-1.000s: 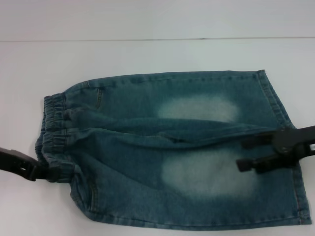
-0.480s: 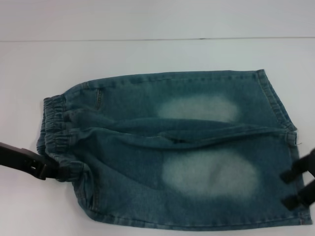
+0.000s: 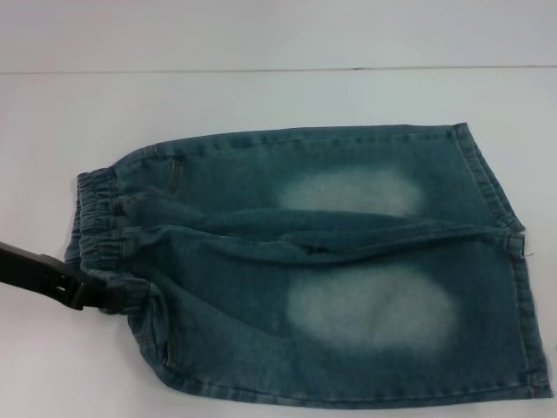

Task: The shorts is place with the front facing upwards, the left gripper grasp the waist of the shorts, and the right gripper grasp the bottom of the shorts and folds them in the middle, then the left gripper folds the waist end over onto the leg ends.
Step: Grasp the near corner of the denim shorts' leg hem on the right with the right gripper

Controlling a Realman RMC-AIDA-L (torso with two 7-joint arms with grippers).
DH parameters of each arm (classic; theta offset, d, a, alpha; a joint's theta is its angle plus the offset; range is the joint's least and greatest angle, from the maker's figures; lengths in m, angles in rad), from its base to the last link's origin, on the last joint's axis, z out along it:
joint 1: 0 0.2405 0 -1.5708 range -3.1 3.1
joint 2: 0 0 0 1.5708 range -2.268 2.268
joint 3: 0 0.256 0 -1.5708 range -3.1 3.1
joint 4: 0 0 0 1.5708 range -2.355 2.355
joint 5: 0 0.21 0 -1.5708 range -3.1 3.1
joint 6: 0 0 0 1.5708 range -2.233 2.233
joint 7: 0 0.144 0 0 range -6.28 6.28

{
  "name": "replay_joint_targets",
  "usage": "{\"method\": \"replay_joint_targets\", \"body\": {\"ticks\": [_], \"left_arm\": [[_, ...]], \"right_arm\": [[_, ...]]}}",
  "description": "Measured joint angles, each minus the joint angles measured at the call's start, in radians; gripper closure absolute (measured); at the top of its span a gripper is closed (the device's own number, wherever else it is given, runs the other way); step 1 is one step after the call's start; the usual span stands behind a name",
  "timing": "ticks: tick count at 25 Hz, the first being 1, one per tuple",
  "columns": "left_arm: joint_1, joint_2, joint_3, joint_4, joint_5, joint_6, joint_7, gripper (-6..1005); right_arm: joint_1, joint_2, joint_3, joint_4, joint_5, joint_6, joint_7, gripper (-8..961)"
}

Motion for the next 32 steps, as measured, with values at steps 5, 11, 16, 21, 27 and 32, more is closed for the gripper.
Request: {"method": "replay_joint_targets", "body": {"ticks": [5, 11, 16, 21, 27, 32], "left_arm": [[-0.006, -0.002, 0.000, 0.000, 0.005, -0.003, -0.001, 961], [-0.008, -0.005, 0.000, -0.011, 0.006, -0.014, 0.001, 960], [-0.010, -0.003, 0.001, -0.025, 0.007, -0.020, 0.003, 960], [-0.009, -0.005, 0.002, -0.020, 0.005, -0.020, 0.004, 960], [-0.014, -0.004, 0.002, -0.019, 0.002, -0.020, 0.004, 959], [-0.016, -0.004, 0.002, -0.019, 0.002, -0.020, 0.004, 959]], "right_arm": [[0.001, 0.004, -0.001, 0.002, -0.060, 0.002, 0.000, 11], [0.010, 0.019, -0.020, 0.010, -0.079, 0.024, 0.005, 12], [0.023, 0.033, -0.055, 0.034, -0.083, 0.038, 0.013, 15], [0.032, 0.044, -0.079, 0.052, -0.083, 0.064, 0.020, 17], [0.041, 0.058, -0.093, 0.067, -0.084, 0.090, 0.024, 20], [0.044, 0.060, -0.107, 0.077, -0.082, 0.114, 0.033, 23]]}}
